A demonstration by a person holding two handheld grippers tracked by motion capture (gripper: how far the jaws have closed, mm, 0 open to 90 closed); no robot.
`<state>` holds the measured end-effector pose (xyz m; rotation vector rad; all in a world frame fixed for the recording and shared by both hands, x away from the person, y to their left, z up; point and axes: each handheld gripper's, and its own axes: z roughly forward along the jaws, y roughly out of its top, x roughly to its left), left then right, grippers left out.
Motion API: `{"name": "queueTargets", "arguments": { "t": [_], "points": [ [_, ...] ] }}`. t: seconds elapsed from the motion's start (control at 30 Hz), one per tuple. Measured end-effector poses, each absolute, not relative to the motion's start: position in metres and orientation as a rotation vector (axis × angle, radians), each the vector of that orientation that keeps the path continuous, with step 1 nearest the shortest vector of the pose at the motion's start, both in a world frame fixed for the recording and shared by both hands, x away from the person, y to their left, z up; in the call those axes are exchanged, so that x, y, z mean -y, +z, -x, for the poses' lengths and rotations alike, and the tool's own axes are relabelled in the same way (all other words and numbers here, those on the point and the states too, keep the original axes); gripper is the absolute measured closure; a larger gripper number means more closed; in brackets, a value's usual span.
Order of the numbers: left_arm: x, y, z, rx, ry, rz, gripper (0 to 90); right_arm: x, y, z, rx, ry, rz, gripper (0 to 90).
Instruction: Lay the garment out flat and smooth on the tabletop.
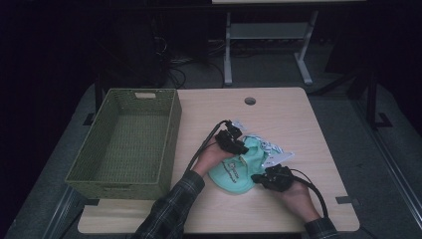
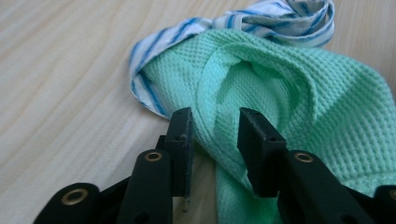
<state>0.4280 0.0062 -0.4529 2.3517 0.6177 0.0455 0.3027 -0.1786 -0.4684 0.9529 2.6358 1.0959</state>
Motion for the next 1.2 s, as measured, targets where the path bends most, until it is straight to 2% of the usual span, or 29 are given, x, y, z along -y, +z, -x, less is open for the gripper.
{"name": "queueTargets", "arguments": {
  "t": [0.1,0.23,0.3,1.0,1.2],
  "points": [
    [-0.006,-0.454,-0.428,-0.613,0.041,-2.362,71.8,0.178,-0.468,-0.302,-2.637,1.094,-0.96,90.0],
    [-0.006,-0.453,-0.428,-0.6,0.024,-2.372,85.3,0.178,-0.468,-0.302,-2.64,1.088,-0.958,90.0],
    [-0.006,-0.452,-0.427,-0.61,0.026,-2.358,86.8,0.178,-0.468,-0.302,-2.641,1.085,-0.956,90.0],
    [-0.052,-0.432,-0.436,-0.755,0.157,-2.269,87.0,0.201,-0.463,-0.306,-2.608,0.984,-0.991,90.0],
    [-0.058,-0.43,-0.424,-0.757,0.188,-2.283,72.3,0.203,-0.461,-0.307,-2.587,1.007,-1.0,90.0]
  ]
}}
